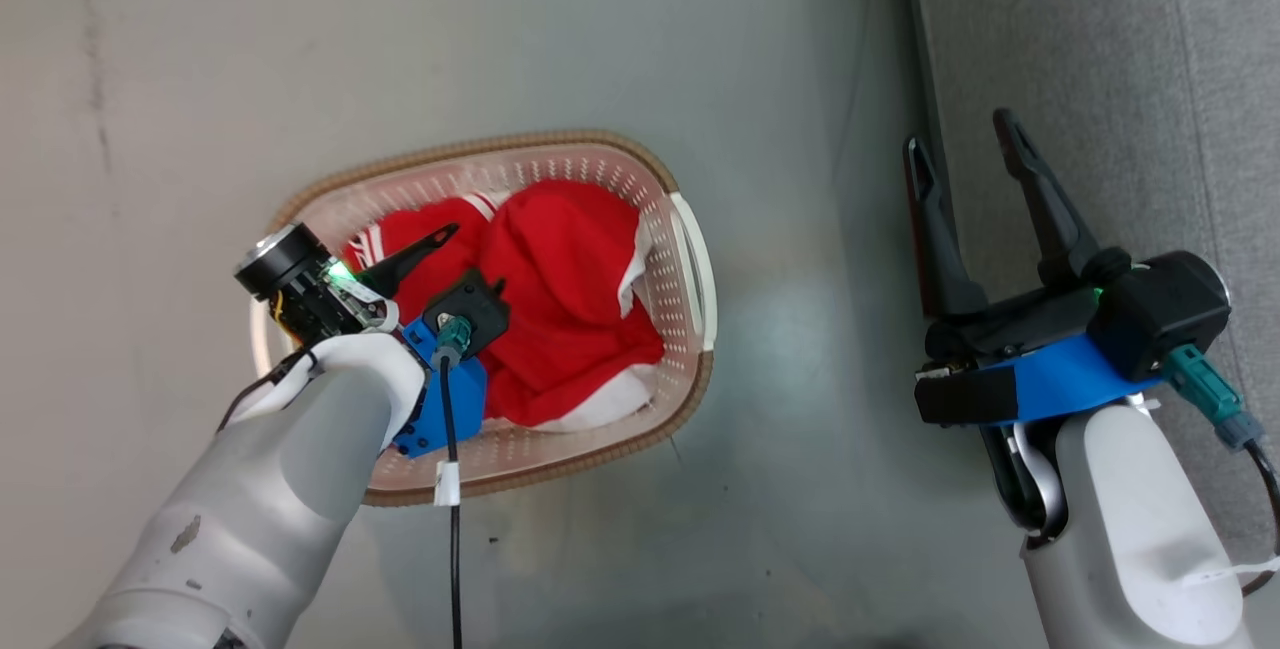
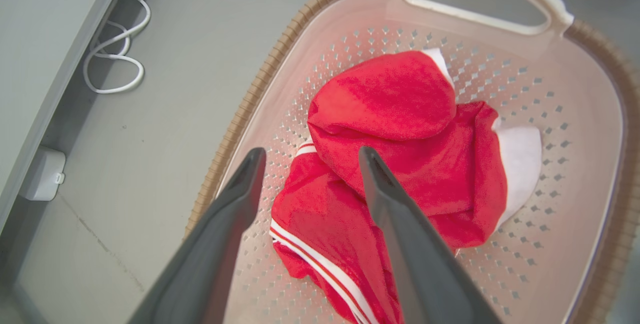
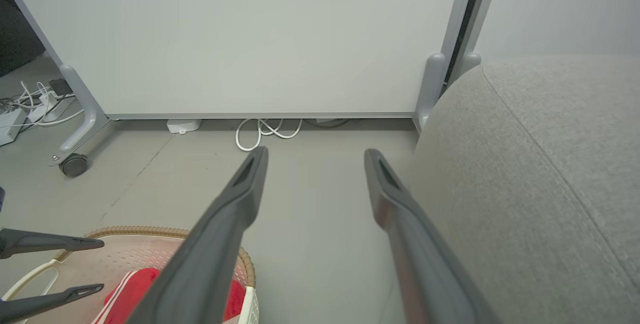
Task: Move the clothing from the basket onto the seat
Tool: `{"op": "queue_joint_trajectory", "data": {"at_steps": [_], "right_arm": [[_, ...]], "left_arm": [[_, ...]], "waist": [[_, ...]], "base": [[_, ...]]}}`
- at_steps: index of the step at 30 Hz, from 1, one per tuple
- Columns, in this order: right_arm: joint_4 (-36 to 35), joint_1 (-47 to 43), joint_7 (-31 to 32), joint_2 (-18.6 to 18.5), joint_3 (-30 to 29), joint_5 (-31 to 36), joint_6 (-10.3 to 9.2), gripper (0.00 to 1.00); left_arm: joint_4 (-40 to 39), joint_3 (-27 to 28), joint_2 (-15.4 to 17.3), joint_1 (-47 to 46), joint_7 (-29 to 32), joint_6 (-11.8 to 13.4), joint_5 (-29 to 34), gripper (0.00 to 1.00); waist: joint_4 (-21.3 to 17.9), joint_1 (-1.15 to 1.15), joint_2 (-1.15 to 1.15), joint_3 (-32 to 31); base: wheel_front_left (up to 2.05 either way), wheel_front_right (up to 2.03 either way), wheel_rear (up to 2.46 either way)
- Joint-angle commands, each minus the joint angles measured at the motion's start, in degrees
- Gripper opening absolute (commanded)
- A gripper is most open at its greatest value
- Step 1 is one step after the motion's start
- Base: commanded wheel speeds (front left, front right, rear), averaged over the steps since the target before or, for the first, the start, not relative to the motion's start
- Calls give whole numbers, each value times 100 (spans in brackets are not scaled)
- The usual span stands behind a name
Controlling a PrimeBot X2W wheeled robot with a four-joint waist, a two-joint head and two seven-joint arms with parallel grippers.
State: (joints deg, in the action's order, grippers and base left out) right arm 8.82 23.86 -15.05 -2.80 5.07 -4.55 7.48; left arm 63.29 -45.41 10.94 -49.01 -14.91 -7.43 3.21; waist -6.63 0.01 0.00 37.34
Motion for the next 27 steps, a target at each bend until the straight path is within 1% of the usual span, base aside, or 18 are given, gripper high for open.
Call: {"op": "queue_joint_trajectory", "data": {"at_steps": [1,6,12,16,22,27], "right_arm": [[-50,132,-20,-16,-7,59,3,100],[-164,274,-20,-16,-18,80,2,100],[-315,398,-19,-16,-41,99,2,100],[-417,458,-20,-16,-56,107,2,100],[-612,498,-20,-15,-102,91,2,100],[-854,492,-19,-15,-138,61,2,100]], "left_arm": [[201,-137,-20,-204,67,-1,43,100],[755,-691,-94,-535,254,-1,4,100],[976,-1195,-8,-793,660,-2,-78,100],[1024,-1392,121,-961,928,-2,-161,100],[1049,-1544,323,-1249,1266,-2,-227,100],[1055,-1654,378,-1470,1486,-2,-280,100]], "waist": [[-139,-1,0,350],[-225,-1,0,737],[-297,-1,0,1137],[-335,-1,0,1393],[-397,-1,0,1789],[-440,-1,0,2097]], "base": [[0,0,0],[0,0,0],[0,0,0],[0,0,0],[0,0,0],[0,0,0]]}}
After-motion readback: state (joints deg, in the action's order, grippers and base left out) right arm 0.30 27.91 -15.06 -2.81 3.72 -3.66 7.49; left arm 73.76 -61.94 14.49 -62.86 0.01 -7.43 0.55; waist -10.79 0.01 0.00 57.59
